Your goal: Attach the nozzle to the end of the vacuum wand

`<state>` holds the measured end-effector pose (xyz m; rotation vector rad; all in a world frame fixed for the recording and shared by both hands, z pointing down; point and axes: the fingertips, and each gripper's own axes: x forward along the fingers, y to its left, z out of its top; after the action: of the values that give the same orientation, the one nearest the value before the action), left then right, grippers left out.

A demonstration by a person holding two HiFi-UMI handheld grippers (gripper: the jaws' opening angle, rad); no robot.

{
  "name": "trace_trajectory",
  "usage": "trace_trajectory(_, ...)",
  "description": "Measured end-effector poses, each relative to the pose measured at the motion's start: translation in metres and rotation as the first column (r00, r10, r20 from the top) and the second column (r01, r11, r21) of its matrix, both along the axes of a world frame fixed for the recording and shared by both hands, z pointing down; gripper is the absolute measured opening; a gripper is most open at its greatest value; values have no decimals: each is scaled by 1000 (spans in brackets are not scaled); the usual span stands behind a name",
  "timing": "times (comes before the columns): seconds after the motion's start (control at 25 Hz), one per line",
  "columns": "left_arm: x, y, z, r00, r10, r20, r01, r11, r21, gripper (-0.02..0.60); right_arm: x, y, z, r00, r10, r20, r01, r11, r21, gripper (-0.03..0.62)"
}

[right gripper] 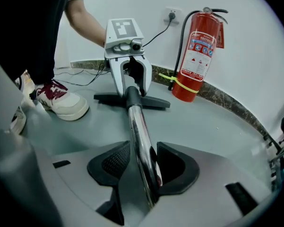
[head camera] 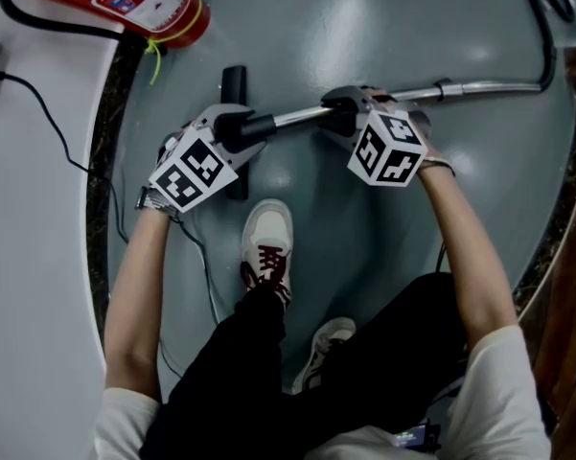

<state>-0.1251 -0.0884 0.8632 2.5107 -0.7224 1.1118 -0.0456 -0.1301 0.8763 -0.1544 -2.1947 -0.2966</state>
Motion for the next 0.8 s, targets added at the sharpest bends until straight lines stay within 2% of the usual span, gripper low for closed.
trace_trajectory(0.2,0,-9,-16,994,-78,-74,80,996,26,198,1,-7,-17,988,130,84,-122,987,-101,173)
trace_trajectory(0.32,-4,-19,-29,981,-157,-110,166,983,73,144,0,-17,-35,969,193,155,-178,978,-108,170)
trace_trajectory(0.52,-8,-33,-52,956,-243,-162,268,950,160,70,4,-34,-67,913,298,279,-282,955,-97,89)
trace_trajectory(0.68,-8,-45,-81,931,-288,-223,340,909,242,3,3,-45,-100,862,343,374,-344,937,-67,51)
trace_trajectory(0.8,-2,-52,-109,920,-280,-275,359,884,299,2,2,-54,-132,817,364,446,-378,924,-62,40)
